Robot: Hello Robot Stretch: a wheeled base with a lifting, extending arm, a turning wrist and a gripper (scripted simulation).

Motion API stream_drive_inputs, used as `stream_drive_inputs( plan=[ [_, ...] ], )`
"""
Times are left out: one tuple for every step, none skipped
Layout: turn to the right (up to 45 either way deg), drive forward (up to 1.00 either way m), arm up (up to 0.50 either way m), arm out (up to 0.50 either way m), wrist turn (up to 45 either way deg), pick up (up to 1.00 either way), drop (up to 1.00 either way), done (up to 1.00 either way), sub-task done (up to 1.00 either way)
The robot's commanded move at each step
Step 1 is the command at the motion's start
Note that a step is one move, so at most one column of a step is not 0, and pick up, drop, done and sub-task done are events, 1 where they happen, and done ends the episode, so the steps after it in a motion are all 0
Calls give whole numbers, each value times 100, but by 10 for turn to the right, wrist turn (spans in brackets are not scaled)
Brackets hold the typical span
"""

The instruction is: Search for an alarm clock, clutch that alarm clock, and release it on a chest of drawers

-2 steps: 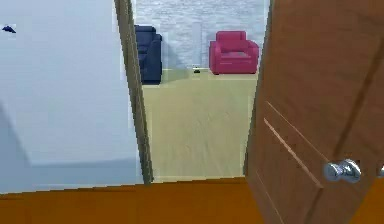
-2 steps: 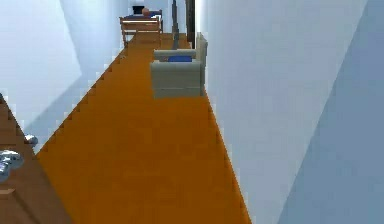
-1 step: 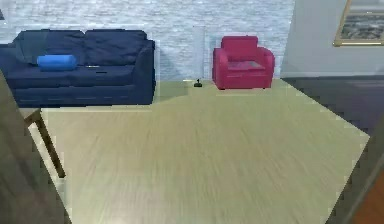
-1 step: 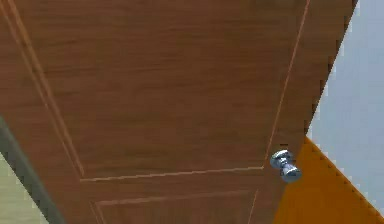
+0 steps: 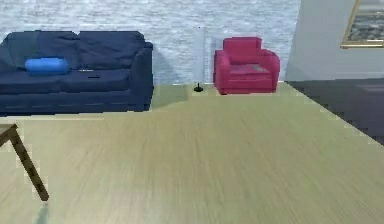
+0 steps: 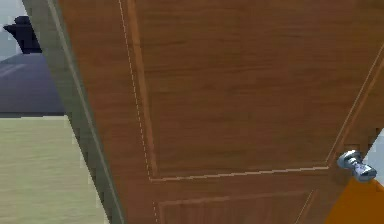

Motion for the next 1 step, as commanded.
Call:
stream_drive_inputs(
  plan=[
    [0,45,0,0,0,0,0,0,0]
  ],
)
